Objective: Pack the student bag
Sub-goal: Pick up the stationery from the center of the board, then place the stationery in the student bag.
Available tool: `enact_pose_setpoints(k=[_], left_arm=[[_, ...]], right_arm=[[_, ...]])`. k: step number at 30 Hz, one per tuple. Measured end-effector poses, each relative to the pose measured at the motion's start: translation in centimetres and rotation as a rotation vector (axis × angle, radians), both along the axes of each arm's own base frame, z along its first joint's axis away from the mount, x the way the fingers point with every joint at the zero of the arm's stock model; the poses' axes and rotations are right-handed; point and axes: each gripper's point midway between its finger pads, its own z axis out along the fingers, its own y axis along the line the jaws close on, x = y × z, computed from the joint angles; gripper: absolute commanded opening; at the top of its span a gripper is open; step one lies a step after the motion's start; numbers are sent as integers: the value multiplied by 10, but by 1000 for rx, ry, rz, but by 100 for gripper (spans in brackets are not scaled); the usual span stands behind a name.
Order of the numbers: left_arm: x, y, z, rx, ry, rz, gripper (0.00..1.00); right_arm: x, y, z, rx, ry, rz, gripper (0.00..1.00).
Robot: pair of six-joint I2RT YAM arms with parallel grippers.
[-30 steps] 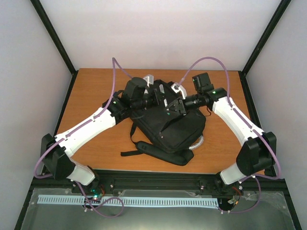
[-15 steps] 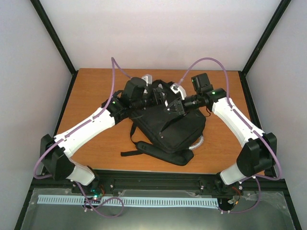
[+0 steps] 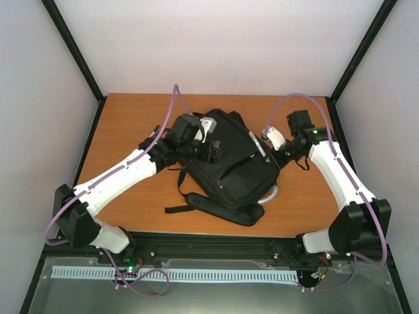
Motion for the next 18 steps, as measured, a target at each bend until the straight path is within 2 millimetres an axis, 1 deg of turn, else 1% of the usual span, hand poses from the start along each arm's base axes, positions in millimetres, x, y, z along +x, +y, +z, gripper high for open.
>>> enact_pose_setpoints(k=[4,8,12,14,16,18], left_arm=[[-10,1,-16,88,-13,-82,70],[-16,-7,-33,157,-18,-133,65],[-21,-22,-54,208,-19,-157,58],[-22,-27,-63,233,-24,-156,57],[-21,-27,-72,267,-31,-142,57],[-19,-22,-79,293,-34,-123,59]], right_arm=[[-24,-30,-27,-179,38,22,3],[-40,-46,-47,-282,104,47,3],[-49,-49,-64,-307,200,74,3],[-53,-49,-73,-314,255,84,3],[-57,-48,-84,-324,313,98,3],[-60,-46,-92,-335,353,114,3]])
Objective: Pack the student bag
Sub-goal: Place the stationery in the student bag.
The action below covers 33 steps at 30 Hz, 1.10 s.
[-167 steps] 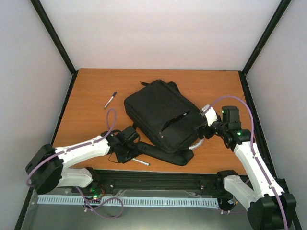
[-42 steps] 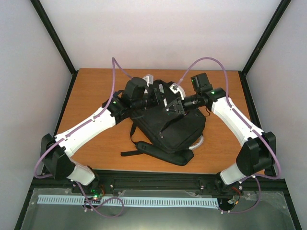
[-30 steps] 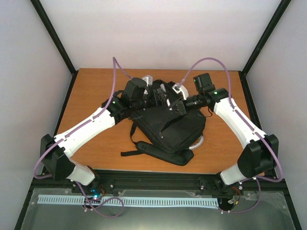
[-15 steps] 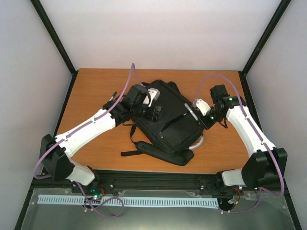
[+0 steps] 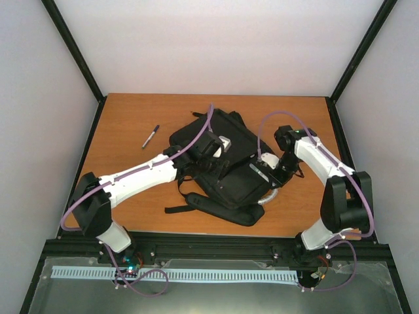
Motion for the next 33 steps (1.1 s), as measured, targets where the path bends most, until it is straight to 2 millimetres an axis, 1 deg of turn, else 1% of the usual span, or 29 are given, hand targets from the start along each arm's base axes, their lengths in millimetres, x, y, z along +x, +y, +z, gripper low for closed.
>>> enact_pose_setpoints(k=[3,6,9,14,18,24,29,33], left_arm=[[2,10,-9,31,-12,36,60],[2,21,-14,57,-24,68,62],[1,31,-14,70,-35,98,62],[-2,40,-12,66,-41,130,63],[-6,48,-17,72,-33,150,63],[-8,52,-17,67,-31,168,63],[-8,52,-16,63,-32,173,63],[-8,53,-14,59,-34,180,63]], right_arm=[[-4,4,-6,-16,49,21,3],[-4,10,-9,-27,74,39,3],[3,17,-11,-31,85,42,3],[15,28,-16,-26,107,33,3],[20,36,-15,-18,126,28,3],[30,57,-11,9,123,40,3],[34,75,-4,39,110,52,3],[36,79,-3,48,117,34,3]])
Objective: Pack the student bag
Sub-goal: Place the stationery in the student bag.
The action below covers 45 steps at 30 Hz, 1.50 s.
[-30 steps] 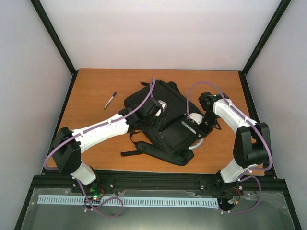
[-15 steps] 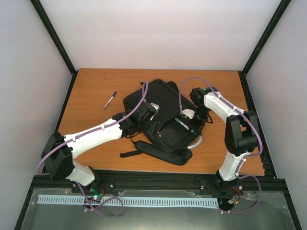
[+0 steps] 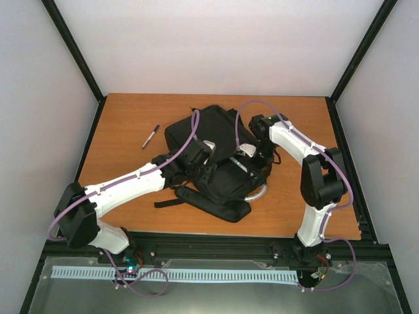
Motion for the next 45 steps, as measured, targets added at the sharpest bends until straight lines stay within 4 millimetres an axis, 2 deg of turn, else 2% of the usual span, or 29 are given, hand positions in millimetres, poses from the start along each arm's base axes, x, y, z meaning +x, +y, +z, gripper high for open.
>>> enact_pose_setpoints(k=[6,13,19,23,30,39,45], left_arm=[[0,6,-1,13,-3,21,68],[3,24,3,29,-24,67,71],[10,40,1,35,-20,112,71],[12,48,-4,44,-9,133,72],[10,59,-12,55,8,158,75],[9,71,-9,48,-3,191,75],[7,74,-15,55,8,200,75]], right_arm=[[-2,0,-1,-10,19,-29,3],[-24,-10,-1,-20,34,-31,3],[-23,-9,9,-5,3,-31,3],[-15,-4,12,6,-4,-35,3],[-1,7,1,3,32,-30,3],[-9,9,-5,-11,36,-14,3],[-26,1,-7,-26,52,-9,3]])
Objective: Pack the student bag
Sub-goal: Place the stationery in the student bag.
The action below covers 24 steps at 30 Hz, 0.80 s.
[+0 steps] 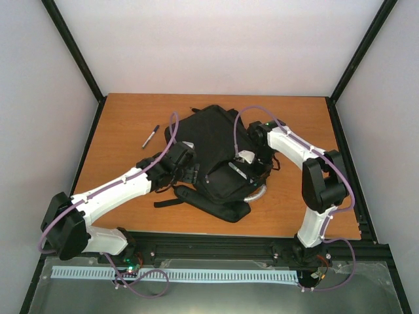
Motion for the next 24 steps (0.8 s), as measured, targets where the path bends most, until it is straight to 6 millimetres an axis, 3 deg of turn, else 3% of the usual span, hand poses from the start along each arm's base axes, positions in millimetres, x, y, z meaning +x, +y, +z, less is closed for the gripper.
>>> enact_pose_setpoints(k=[5,9,17,21,24], left_arm=[[-1,1,-4,1,8,7,77],[-4,5,-11,1,26,30,84],[-13,18,-33,11,73,102,86],[-11,20,-33,3,71,132,86],[-11,20,-37,4,82,148,86]], right_arm=[[3,2,2,2,-1,0,3],[19,11,3,10,-4,1,3],[42,35,-6,44,-2,-8,3],[64,49,0,87,-57,-30,3],[83,61,7,130,-110,-54,11]])
